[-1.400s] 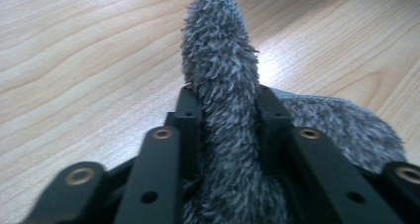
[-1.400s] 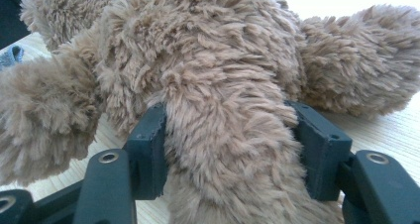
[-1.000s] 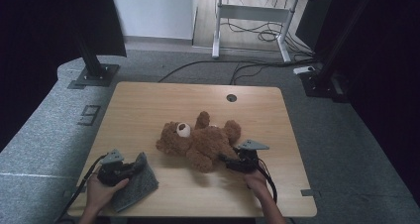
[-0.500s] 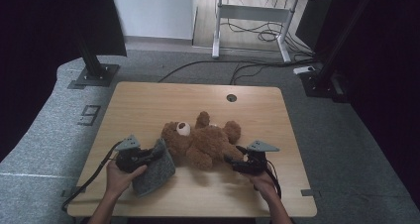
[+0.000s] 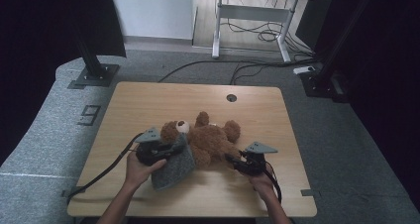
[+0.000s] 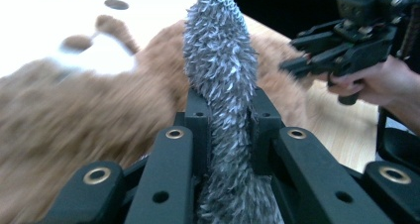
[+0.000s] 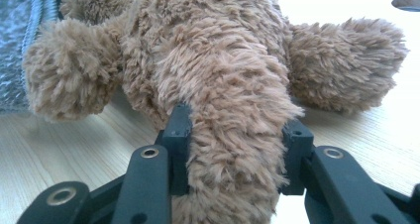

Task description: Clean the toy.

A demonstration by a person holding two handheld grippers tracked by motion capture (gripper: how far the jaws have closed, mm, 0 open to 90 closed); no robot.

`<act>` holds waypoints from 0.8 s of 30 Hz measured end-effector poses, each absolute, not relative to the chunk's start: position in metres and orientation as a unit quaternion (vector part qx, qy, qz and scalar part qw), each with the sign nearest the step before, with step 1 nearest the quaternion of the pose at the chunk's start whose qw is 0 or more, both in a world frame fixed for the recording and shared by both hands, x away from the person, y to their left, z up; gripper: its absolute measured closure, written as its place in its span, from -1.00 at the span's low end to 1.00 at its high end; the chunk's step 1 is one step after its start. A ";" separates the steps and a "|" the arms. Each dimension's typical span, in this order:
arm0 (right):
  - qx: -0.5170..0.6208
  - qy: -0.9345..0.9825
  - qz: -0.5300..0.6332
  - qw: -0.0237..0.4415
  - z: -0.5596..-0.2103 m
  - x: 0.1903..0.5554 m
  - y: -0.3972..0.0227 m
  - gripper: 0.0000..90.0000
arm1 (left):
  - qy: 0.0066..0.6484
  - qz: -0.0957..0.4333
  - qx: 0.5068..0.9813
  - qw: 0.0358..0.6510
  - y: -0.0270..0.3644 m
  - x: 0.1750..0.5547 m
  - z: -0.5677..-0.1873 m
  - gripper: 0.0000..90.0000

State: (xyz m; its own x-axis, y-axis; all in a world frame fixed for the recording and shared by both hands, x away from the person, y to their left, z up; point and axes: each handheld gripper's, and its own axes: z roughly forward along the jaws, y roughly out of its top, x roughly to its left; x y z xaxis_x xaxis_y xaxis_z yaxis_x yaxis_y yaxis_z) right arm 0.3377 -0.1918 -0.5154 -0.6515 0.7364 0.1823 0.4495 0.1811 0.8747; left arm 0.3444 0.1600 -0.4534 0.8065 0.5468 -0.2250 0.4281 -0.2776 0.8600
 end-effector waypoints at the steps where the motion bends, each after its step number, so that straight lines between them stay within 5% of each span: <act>1: 0.393 0.755 0.505 0.141 -0.516 0.338 -0.191 0.31 | 0.302 0.053 0.799 0.518 0.153 0.349 -0.451 0.68; 17: 0.398 0.750 0.511 0.136 -0.518 0.341 -0.186 0.31 | 0.257 0.007 0.819 0.513 0.062 0.367 -0.442 0.68; 24: 0.390 0.756 0.504 0.150 -0.517 0.338 -0.184 0.39 | 0.271 0.030 0.850 0.451 0.028 0.371 -0.470 0.67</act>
